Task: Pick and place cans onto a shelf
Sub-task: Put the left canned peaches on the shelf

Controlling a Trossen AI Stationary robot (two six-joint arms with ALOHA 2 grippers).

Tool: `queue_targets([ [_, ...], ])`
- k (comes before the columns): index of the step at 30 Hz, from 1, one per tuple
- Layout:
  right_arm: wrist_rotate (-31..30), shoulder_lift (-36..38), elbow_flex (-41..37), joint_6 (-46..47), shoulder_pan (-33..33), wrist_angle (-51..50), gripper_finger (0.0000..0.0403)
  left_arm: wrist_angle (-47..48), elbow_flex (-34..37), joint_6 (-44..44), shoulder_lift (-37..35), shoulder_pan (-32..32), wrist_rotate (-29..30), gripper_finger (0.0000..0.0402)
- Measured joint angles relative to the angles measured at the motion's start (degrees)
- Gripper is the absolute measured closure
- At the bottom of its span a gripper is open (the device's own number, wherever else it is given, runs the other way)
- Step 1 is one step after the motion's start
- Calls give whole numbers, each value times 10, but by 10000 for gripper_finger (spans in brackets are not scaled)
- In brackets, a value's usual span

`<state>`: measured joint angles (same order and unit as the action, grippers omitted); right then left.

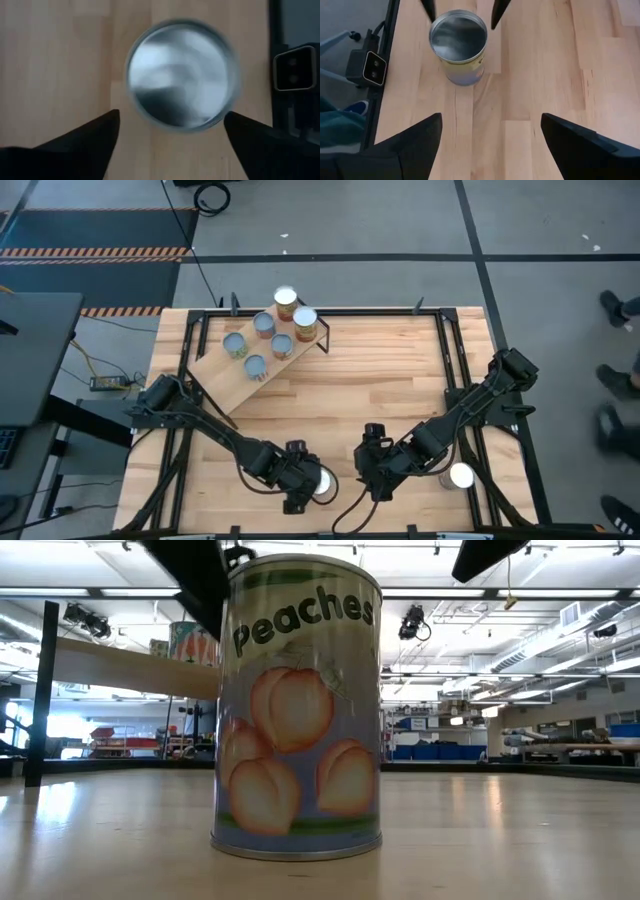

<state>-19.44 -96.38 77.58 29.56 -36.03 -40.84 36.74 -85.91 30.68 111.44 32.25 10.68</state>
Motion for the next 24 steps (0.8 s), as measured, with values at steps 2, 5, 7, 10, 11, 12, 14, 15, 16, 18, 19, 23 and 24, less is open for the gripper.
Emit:
queue_targets([
  [2, 1, 0, 0, 7, 0, 0, 55, -13, 0, -15, 0, 2, 1, 21],
  [5, 6, 0, 0, 9, 0, 0, 55, -24, 0, -37, 3, 3, 22, 14],
  [7, 8, 0, 0, 9, 0, 0, 55, -38, 0, -53, 7, 1, 39, 13],
  [10, 12, 0, 0, 9, 0, 0, 55, -83, -1, -78, 18, -3, 44, 12],
  [11, 14, 0, 0, 10, 0, 0, 55, -84, -1, -87, 22, -3, 46, 12],
  [12, 16, 0, 0, 10, 0, 0, 55, -86, 0, -89, 27, -4, 46, 12],
  [14, 21, 0, 0, 16, -2, -1, 55, -93, 0, -89, 32, -5, 50, 12],
  [15, 24, 0, 0, 20, -2, -2, 55, -94, 0, -89, 33, -6, 53, 12],
  [16, 26, 0, 0, 23, -3, -3, 55, -96, 0, -89, 33, -6, 56, 12],
  [18, 31, 0, 0, 24, -4, -5, 55, -87, 0, -90, 34, -7, 64, 14],
  [19, 31, 0, 0, 24, -4, -5, 55, -82, 0, -90, 34, -8, 68, 18],
  [23, 31, 0, 2, 24, -4, -13, 55, -80, 0, -88, 34, -13, 72, 62],
  [24, 31, 1, 6, 24, -4, -24, 55, -77, 0, -85, 34, -13, 72, 78],
])
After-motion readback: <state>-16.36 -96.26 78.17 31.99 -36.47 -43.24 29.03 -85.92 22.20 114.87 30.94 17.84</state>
